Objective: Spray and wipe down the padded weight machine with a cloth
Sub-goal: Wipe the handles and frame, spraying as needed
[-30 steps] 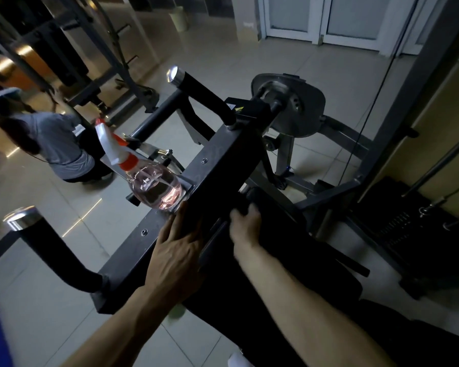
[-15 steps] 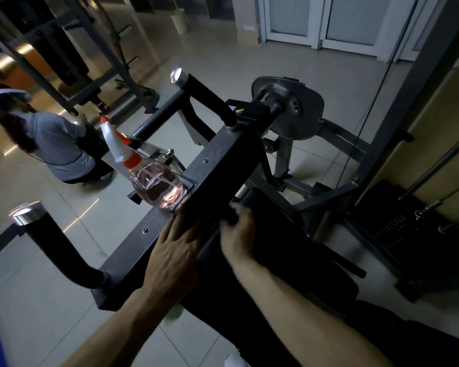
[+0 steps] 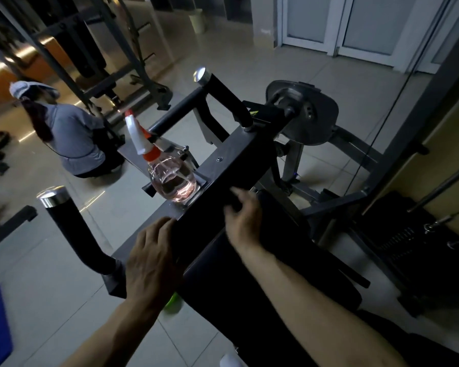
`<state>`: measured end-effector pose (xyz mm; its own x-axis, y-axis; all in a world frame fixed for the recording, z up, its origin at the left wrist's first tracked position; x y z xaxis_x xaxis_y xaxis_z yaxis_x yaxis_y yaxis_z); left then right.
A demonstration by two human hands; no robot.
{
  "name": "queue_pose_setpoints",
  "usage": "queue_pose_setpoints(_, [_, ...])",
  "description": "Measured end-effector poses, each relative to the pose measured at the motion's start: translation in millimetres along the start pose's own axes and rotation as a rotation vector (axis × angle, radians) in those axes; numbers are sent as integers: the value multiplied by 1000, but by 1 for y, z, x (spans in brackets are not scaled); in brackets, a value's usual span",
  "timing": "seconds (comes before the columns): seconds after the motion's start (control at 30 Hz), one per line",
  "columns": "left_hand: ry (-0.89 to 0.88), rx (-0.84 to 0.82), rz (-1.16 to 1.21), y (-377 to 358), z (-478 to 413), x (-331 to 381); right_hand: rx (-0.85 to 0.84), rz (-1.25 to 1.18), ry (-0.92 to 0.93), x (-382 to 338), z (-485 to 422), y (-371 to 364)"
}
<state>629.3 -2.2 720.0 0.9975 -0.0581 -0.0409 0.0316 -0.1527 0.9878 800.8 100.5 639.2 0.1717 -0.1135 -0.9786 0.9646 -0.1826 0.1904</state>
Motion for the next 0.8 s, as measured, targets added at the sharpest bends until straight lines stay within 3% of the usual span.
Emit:
queue_pose_setpoints(0.07, [0,6,2,-2,0,-3,119,-47,-83,-8,-46,18])
queue_pose_setpoints(0.17, [11,24,9,-4,0,-4,198,-26,-62,-13,-47,16])
queue_pose_setpoints(0.33, [40,9,-4,-9,-5,-4,-51,17,65,6,65,-38])
queue_pose_setpoints(0.43, [51,-19,-40,-10,-2,0,-141,11,163,8,71,-30])
queue_pose_setpoints(0.57, [45,7,-37,-12,1,-1,46,-121,-83,7,-8,4])
queue_pose_setpoints(0.67, [56,14,-32,-15,0,1,169,-219,-149,4,-13,1])
queue_pose_setpoints(0.8, [75,-6,-35,-18,0,0,40,-184,-154,18,65,-33])
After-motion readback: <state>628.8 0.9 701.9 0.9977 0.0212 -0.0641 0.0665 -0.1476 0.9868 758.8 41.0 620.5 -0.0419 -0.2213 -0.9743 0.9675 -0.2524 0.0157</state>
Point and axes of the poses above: each hand's wrist, its own z-axis away from the middle knuckle, its own y-axis out of the back of the hand, x = y × z, the point moved 3 cm from there along -z, towards the middle knuckle, and after that the axes turned 2 degrees about -y, right-handed, at the moved point
